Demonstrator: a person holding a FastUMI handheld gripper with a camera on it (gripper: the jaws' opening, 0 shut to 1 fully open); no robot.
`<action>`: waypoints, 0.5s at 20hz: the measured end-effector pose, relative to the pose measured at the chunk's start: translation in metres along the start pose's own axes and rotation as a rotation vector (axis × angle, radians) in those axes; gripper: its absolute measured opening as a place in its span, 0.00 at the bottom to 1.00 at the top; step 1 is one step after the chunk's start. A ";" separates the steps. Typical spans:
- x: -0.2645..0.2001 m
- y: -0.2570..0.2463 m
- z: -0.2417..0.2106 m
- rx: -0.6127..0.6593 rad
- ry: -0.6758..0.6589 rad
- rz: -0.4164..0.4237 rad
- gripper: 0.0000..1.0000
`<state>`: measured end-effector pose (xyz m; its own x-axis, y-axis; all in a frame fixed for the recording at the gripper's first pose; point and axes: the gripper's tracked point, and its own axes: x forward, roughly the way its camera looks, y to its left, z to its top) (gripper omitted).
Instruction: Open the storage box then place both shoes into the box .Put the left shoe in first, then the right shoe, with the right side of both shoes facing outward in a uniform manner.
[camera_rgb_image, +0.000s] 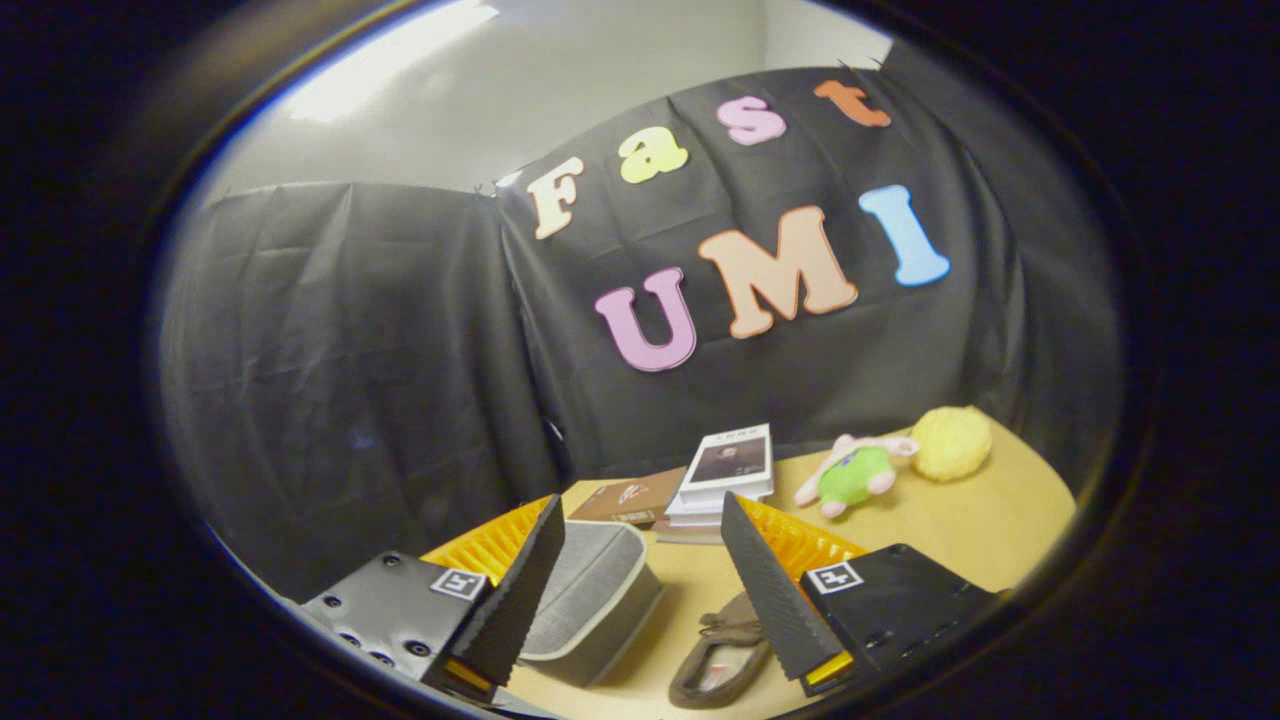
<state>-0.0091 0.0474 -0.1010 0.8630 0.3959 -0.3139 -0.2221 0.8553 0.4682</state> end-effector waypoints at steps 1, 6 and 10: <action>0.002 -0.001 -0.005 0.047 0.023 0.017 1.00; 0.018 -0.008 -0.042 0.315 0.169 0.093 1.00; 0.023 -0.004 -0.074 0.546 0.303 0.179 1.00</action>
<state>-0.0221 0.0782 -0.1716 0.6500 0.6615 -0.3742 -0.0183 0.5058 0.8624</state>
